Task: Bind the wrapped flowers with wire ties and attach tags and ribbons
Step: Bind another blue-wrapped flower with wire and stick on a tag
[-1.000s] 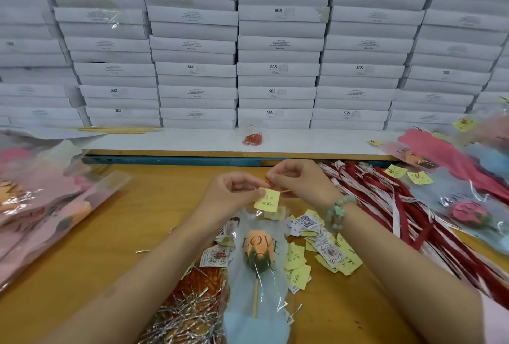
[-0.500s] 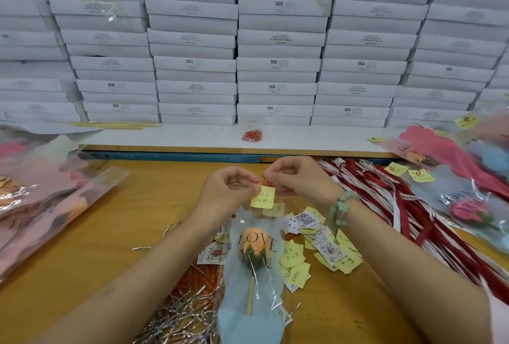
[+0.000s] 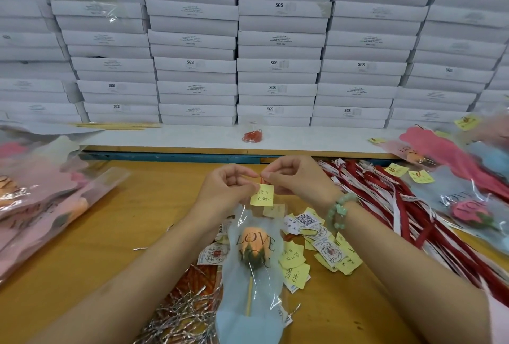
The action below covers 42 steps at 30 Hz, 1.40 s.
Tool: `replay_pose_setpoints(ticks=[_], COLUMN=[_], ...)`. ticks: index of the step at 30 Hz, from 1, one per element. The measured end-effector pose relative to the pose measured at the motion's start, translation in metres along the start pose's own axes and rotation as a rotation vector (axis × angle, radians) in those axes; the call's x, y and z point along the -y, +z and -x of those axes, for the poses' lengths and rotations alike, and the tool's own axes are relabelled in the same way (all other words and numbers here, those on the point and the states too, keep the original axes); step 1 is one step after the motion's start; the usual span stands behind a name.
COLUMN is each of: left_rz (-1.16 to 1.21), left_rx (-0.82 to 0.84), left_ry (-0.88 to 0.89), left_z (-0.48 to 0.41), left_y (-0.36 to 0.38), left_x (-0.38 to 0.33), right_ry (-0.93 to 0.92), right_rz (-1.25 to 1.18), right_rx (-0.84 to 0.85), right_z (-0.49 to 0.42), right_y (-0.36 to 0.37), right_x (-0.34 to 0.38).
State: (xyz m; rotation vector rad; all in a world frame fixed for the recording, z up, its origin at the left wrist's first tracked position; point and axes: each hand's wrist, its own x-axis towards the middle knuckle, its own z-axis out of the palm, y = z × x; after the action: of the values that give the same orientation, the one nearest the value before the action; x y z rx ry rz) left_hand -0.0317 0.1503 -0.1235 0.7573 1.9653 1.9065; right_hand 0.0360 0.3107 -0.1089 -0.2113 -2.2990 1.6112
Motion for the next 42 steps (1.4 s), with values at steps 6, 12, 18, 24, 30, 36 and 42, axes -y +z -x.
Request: replay_pose_setpoints(ticks=[6, 12, 18, 24, 30, 36, 42], left_rz=[-0.010, -0.024, -0.007, -0.022, -0.029, -0.035, -0.042], left_rx=[0.007, -0.007, 0.001, 0.035, 0.066, 0.076, 0.064], left_ry=[-0.004, -0.006, -0.008, 0.006, 0.025, 0.035, 0.035], left_z=[0.000, 0.001, -0.001, 0.001, 0.002, 0.003, 0.001], left_y=[-0.001, -0.001, 0.000, 0.000, 0.000, 0.000, -0.001], left_x=[-0.001, 0.000, 0.002, 0.003, 0.002, 0.004, 0.005], right_ry=[-0.005, -0.011, -0.025, -0.142, -0.082, 0.026, 0.119], right_rz=[-0.019, 0.016, 0.020, 0.116, 0.206, 0.145, -0.027], right_rx=[-0.055, 0.002, -0.024, -0.126, -0.084, -0.085, -0.040], right_z=[0.001, 0.001, -0.001, -0.002, -0.003, -0.001, -0.002], right_y=[0.002, 0.001, 0.001, 0.000, -0.005, -0.010, -0.009], right_x=[0.002, 0.003, 0.000, -0.002, -0.003, -0.003, 0.002])
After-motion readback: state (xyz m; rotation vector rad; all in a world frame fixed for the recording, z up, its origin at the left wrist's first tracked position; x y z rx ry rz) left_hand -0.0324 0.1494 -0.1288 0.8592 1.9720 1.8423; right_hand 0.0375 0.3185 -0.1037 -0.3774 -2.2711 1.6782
